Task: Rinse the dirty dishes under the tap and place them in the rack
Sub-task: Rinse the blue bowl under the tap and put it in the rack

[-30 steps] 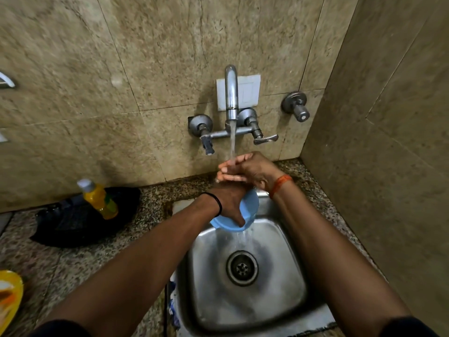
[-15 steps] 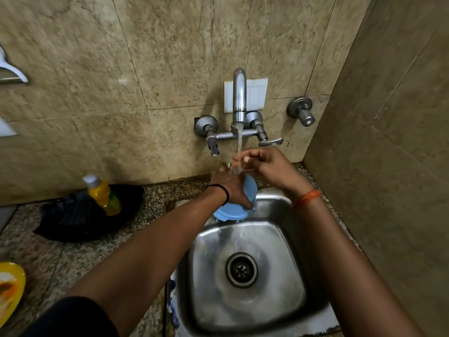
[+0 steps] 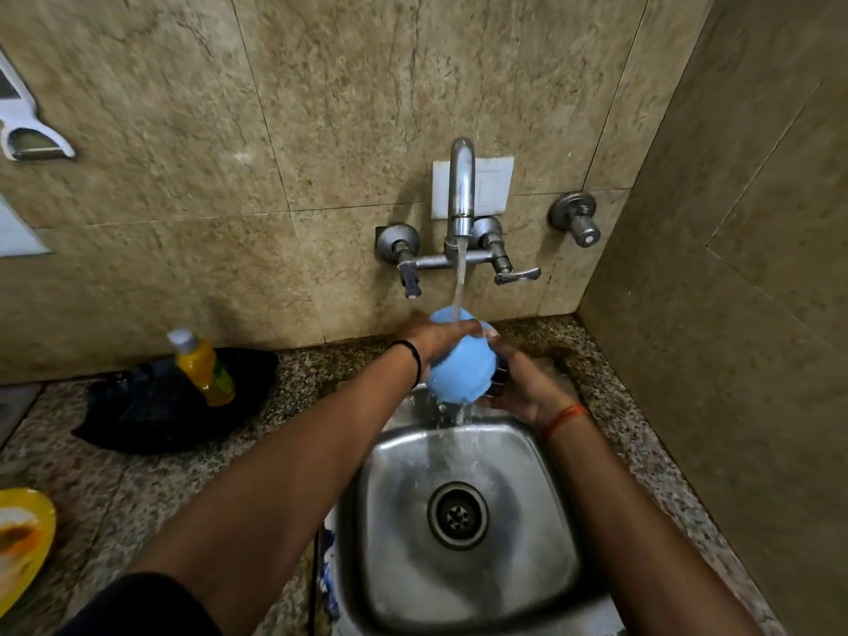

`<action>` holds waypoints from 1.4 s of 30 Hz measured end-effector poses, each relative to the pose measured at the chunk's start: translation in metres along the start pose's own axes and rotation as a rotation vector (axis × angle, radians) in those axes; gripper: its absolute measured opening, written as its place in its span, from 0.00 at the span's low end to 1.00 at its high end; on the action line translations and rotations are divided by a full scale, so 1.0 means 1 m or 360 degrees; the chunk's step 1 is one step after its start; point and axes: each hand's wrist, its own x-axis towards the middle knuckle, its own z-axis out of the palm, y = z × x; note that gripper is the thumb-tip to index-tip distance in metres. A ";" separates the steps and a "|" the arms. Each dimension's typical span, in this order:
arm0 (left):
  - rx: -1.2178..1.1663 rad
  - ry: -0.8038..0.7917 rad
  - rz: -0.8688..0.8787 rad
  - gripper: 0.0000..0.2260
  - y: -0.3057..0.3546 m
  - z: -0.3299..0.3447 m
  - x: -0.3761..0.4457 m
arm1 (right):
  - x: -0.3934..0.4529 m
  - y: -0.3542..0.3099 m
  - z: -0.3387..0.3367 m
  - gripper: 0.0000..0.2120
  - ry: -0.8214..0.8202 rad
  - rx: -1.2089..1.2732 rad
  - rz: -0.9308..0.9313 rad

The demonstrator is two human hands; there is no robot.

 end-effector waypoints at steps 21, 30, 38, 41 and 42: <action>-0.0629 -0.0300 -0.0188 0.21 -0.031 -0.026 -0.005 | -0.001 0.000 0.020 0.13 -0.0275 -0.1572 -0.1099; -0.0694 -0.0140 -0.0051 0.12 -0.036 -0.012 0.000 | -0.007 -0.014 0.030 0.09 -0.0059 -0.0044 -0.0533; -0.0974 -0.0225 -0.0090 0.11 -0.049 -0.021 -0.004 | -0.003 -0.009 0.039 0.03 -0.0087 0.0392 -0.0362; -0.1030 -0.0217 -0.0124 0.15 -0.053 -0.023 -0.007 | -0.001 -0.010 0.046 0.02 -0.0097 0.0348 -0.0273; -0.1032 -0.0207 -0.0133 0.15 -0.055 -0.023 -0.008 | 0.001 -0.012 0.046 0.05 -0.0074 0.0360 -0.0239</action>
